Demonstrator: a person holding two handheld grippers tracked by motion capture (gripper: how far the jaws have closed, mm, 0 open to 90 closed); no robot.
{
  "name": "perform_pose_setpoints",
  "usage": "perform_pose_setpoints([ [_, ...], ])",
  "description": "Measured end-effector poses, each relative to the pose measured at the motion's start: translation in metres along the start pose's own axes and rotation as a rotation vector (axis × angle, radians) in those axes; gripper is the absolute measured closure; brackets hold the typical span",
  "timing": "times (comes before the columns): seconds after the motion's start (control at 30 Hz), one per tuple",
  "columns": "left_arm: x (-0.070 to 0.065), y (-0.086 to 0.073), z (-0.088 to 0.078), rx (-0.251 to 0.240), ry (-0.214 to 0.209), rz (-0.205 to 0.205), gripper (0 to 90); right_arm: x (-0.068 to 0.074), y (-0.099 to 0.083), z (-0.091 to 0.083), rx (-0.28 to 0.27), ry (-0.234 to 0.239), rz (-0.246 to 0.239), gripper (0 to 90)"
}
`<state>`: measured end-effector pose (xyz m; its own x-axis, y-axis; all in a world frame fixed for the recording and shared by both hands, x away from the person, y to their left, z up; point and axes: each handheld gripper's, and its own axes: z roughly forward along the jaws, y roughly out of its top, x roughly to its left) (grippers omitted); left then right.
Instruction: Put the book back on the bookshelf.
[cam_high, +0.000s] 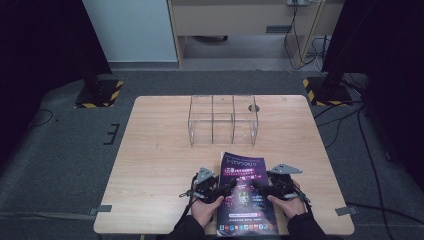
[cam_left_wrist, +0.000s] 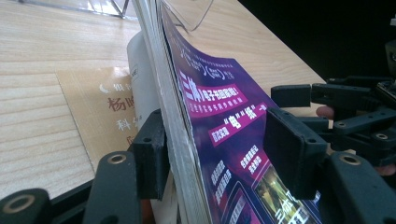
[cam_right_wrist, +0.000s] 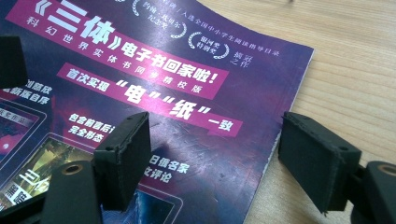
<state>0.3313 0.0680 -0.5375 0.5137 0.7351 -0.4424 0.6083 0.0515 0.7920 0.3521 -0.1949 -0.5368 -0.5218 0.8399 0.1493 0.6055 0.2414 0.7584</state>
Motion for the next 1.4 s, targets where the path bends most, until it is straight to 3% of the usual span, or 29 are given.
perform_pose_setpoints([
  [0.1,0.000,0.000,0.001,0.012,0.007,0.016,42.9,0.000,0.000,0.000,0.001,0.002,-0.002,25.5],
  [0.2,0.000,0.004,0.003,0.049,0.024,0.067,44.0,0.000,0.000,0.000,0.000,0.000,0.000,25.2],
  [0.37,0.000,0.004,0.004,0.057,0.041,0.081,48.4,-0.001,0.000,0.000,0.000,0.005,-0.001,24.9],
  [0.5,0.000,0.006,0.002,0.065,0.088,0.101,65.8,0.000,0.000,0.000,-0.001,0.006,0.004,24.2],
  [0.7,-0.003,0.007,0.001,0.073,0.108,0.132,74.8,-0.001,0.000,0.000,0.000,0.020,0.009,19.0],
  [0.73,-0.004,0.007,0.000,0.073,0.107,0.140,76.4,-0.002,0.001,0.000,0.003,0.025,0.032,16.1],
  [0.97,-0.007,0.014,-0.006,0.062,0.060,0.122,82.2,-0.008,0.003,-0.007,-0.025,0.021,0.059,8.3],
  [1.4,-0.015,0.024,-0.018,0.022,-0.016,0.103,83.3,-0.010,0.006,-0.013,-0.038,0.047,0.047,9.0],
])
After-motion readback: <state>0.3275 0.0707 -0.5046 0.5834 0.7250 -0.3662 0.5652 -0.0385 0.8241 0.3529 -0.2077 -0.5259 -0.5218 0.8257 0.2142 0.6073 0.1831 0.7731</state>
